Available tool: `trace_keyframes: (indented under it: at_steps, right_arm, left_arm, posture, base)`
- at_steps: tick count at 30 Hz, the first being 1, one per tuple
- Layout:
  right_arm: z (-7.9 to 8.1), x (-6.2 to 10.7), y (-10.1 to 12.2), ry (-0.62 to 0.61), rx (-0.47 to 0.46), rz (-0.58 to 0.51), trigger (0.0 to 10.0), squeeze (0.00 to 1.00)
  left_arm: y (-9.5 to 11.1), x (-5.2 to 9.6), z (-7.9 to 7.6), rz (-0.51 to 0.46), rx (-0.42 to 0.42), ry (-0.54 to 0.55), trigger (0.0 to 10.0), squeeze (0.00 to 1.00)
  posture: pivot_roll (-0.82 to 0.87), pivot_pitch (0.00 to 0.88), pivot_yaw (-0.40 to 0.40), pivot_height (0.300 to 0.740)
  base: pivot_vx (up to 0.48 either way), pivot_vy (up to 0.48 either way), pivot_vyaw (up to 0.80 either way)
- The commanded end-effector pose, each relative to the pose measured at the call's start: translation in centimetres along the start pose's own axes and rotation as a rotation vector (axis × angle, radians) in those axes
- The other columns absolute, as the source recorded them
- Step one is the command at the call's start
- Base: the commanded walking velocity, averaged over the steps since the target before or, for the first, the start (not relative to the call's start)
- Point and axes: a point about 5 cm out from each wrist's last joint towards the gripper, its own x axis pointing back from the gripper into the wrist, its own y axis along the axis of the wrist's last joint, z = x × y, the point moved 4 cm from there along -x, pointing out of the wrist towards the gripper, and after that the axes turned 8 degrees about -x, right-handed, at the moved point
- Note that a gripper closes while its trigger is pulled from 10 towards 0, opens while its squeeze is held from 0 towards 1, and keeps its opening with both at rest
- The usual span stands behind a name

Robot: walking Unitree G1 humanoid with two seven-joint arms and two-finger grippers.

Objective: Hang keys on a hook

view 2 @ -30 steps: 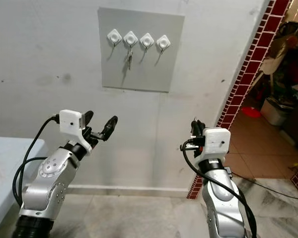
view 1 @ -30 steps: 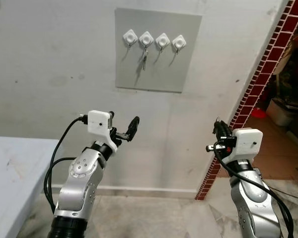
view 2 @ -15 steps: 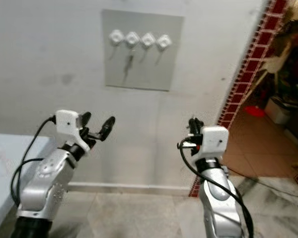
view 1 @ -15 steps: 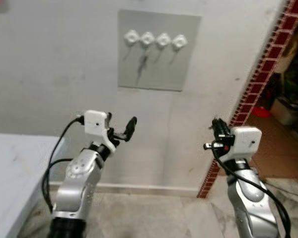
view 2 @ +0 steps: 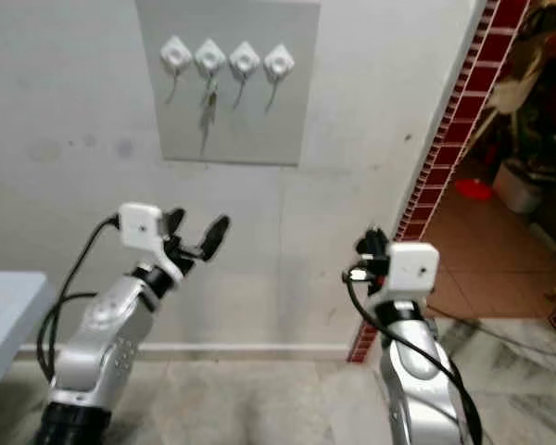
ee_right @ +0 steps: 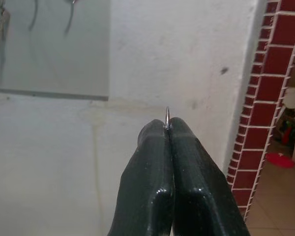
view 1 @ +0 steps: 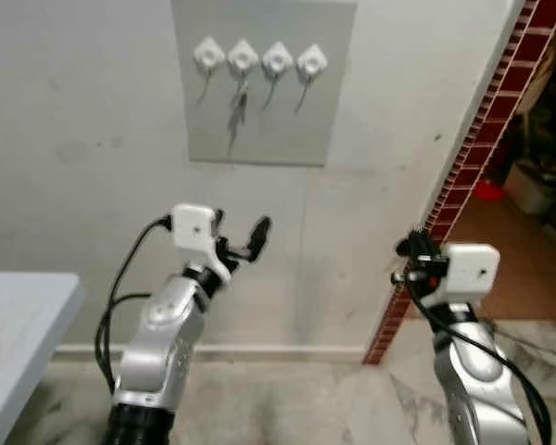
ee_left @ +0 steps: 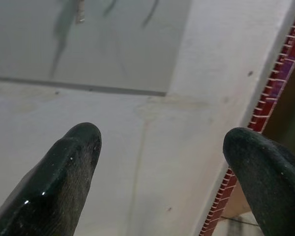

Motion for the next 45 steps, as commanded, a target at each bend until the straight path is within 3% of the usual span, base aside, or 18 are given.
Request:
trace_keyframes:
  at_steps: [1, 38, 45]
  right_arm:
    - [0.75, -0.26, 0.84, 0.026, -0.011, -0.028, 10.0, 0.00]
    - [1.07, 0.58, 1.04, 0.046, -0.038, -0.027, 10.0, 0.00]
    - [1.36, 0.65, 1.20, 0.059, -0.049, -0.035, 10.0, 0.00]
  left_arm:
    - [-0.13, 0.31, 0.85, 0.014, -0.001, 0.027, 10.0, 0.00]
    - [0.11, 0.70, 1.17, 0.002, 0.009, 0.033, 10.0, 0.00]
    - [0.16, 0.75, 1.24, 0.001, 0.006, 0.035, 10.0, 0.00]
  posture:
    - [-0.01, 0.024, -0.047, 0.740]
    - [-0.01, 0.021, -0.050, 0.740]
    - [-0.01, 0.023, -0.050, 0.740]
  base:
    - [0.000, 0.000, 0.00]
    - [0.000, 0.000, 0.00]
    - [0.308, 0.000, 0.00]
